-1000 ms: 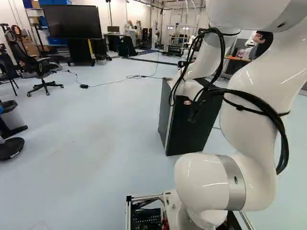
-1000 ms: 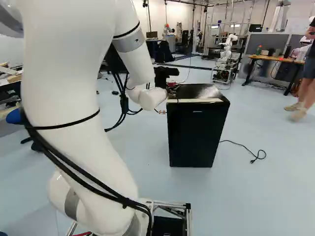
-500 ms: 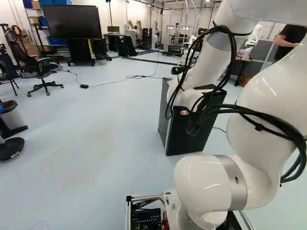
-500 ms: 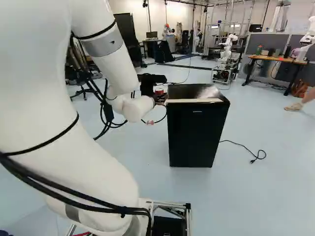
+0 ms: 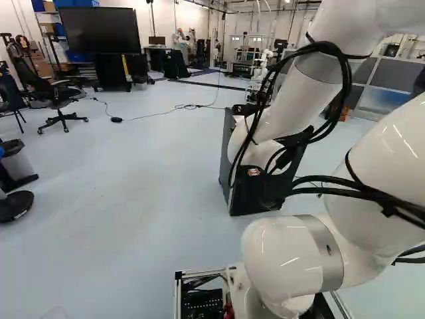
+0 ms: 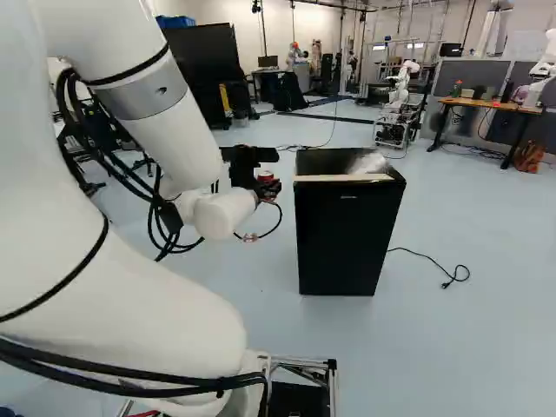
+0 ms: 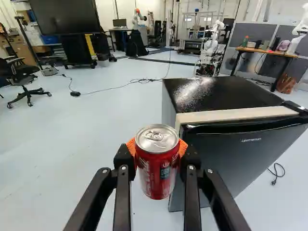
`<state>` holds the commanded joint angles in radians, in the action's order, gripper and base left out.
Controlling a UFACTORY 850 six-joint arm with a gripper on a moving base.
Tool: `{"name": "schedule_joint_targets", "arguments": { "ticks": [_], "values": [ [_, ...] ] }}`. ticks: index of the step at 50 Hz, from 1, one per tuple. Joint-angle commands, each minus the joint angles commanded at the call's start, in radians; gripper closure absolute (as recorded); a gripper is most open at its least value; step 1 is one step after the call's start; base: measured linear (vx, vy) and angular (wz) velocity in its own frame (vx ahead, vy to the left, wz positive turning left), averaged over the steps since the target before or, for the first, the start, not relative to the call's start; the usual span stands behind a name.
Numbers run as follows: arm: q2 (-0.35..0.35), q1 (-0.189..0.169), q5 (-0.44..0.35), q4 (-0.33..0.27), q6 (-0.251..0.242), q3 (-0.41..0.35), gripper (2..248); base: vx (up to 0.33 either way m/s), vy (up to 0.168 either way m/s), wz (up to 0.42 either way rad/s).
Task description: Grab a drink from the fridge
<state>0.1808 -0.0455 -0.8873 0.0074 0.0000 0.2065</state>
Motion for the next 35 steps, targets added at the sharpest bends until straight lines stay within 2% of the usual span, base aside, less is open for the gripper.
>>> {"name": "schedule_joint_targets", "arguments": {
  "ticks": [17,35],
  "values": [
    [0.059,0.027,0.009,-0.004,0.0,-0.072,151,0.0,0.0,0.0],
    [0.093,0.043,0.014,-0.007,0.0,-0.112,151,0.0,0.0,0.0]
  ]
}}
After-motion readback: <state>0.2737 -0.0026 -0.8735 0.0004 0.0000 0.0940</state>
